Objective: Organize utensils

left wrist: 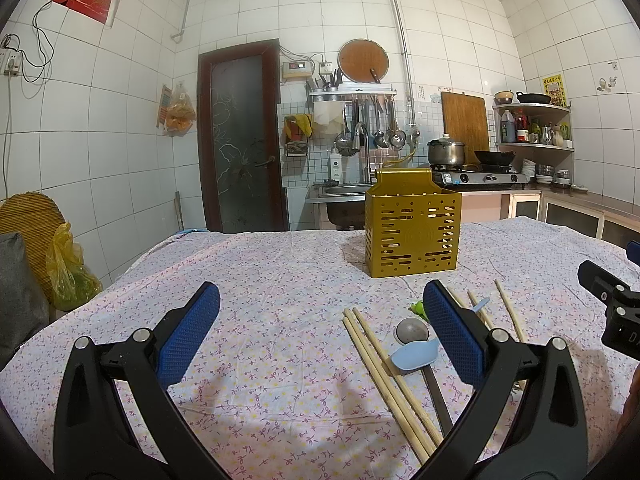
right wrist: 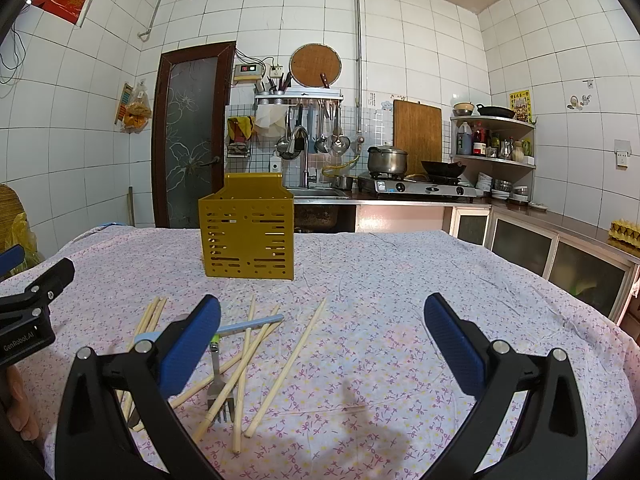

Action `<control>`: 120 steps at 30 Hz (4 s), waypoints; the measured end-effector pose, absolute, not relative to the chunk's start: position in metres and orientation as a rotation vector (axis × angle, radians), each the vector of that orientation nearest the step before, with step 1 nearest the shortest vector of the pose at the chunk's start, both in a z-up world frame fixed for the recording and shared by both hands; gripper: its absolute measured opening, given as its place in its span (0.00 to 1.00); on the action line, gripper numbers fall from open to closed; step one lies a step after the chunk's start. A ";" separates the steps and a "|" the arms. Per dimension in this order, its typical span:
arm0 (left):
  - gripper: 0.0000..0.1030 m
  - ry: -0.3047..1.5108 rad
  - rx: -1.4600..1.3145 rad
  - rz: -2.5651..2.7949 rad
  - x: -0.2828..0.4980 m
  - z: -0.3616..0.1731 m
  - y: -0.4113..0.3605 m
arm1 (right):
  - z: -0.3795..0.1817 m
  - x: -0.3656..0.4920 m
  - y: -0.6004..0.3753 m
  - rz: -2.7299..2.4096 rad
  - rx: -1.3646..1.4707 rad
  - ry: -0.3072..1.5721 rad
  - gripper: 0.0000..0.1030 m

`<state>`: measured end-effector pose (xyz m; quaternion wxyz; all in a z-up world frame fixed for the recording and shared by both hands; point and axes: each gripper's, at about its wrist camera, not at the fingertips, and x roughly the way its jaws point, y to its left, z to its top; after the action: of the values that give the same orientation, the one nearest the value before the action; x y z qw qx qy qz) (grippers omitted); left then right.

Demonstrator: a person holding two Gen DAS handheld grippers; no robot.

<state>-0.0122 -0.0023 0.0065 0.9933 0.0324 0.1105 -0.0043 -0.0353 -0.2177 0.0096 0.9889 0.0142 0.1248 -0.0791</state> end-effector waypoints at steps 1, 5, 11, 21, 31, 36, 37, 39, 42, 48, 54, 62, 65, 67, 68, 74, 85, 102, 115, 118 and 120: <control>0.95 0.221 0.065 -0.009 -0.012 0.007 -0.002 | 0.010 -0.035 -0.218 -0.159 0.029 0.250 0.96; 0.95 0.224 0.066 -0.015 -0.012 0.007 -0.003 | 0.009 -0.035 -0.218 -0.159 0.030 0.251 0.96; 0.95 0.227 0.068 -0.016 -0.013 0.007 -0.003 | 0.009 -0.035 -0.218 -0.160 0.029 0.250 0.96; 0.95 0.263 0.071 -0.007 -0.005 0.005 -0.002 | 0.007 -0.030 -0.222 -0.174 0.042 0.275 0.96; 0.95 0.336 0.085 -0.022 0.010 0.001 -0.007 | 0.002 -0.013 -0.224 -0.173 0.057 0.367 0.96; 0.95 0.442 0.056 -0.029 0.040 0.011 -0.003 | 0.015 0.011 -0.234 -0.149 0.064 0.445 0.96; 0.95 0.454 0.050 -0.025 0.045 0.013 -0.003 | 0.019 0.019 -0.237 -0.156 0.070 0.460 0.96; 0.95 0.487 0.032 -0.026 0.061 0.019 -0.002 | 0.026 0.032 -0.244 -0.156 0.091 0.477 0.96; 0.95 0.534 0.011 -0.032 0.088 0.023 -0.003 | 0.025 0.062 -0.249 -0.187 0.088 0.527 0.96; 0.95 0.633 0.021 -0.003 0.138 0.004 -0.009 | -0.001 0.132 -0.254 -0.163 0.090 0.718 0.96; 0.95 0.752 -0.007 0.007 0.160 -0.030 -0.002 | -0.026 0.158 -0.258 -0.206 0.074 0.781 0.96; 0.95 0.877 0.016 0.026 0.171 -0.061 0.004 | -0.045 0.157 -0.261 -0.197 0.095 0.814 0.96; 0.96 0.903 -0.012 0.041 0.172 -0.066 0.009 | -0.044 0.155 -0.264 -0.207 0.110 0.811 0.96; 0.96 0.902 -0.012 0.056 0.172 -0.066 0.010 | -0.046 0.155 -0.266 -0.204 0.126 0.819 0.96; 0.96 0.901 -0.010 0.061 0.171 -0.065 0.010 | -0.046 0.155 -0.267 -0.202 0.134 0.822 0.96; 0.95 0.898 -0.009 0.074 0.169 -0.063 0.013 | -0.049 0.155 -0.271 -0.185 0.163 0.833 0.96; 0.95 0.909 -0.048 0.123 0.171 -0.064 0.026 | -0.050 0.155 -0.274 -0.197 0.152 0.827 0.96; 0.75 0.926 0.018 0.045 0.165 -0.066 0.003 | -0.051 0.159 -0.260 -0.229 0.113 0.852 0.88; 0.48 0.957 0.016 0.022 0.171 -0.062 -0.010 | -0.051 0.179 -0.259 -0.231 0.161 0.892 0.36; 0.48 0.975 0.023 0.022 0.173 -0.061 -0.012 | -0.051 0.182 -0.255 -0.231 0.141 0.888 0.35; 0.48 0.986 0.018 0.024 0.175 -0.061 -0.010 | -0.051 0.182 -0.257 -0.221 0.141 0.884 0.33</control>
<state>0.1748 -0.0100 -0.0609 0.8809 0.0089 0.4732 0.0116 0.1823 -0.2568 -0.0513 0.8956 0.0683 0.4263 -0.1068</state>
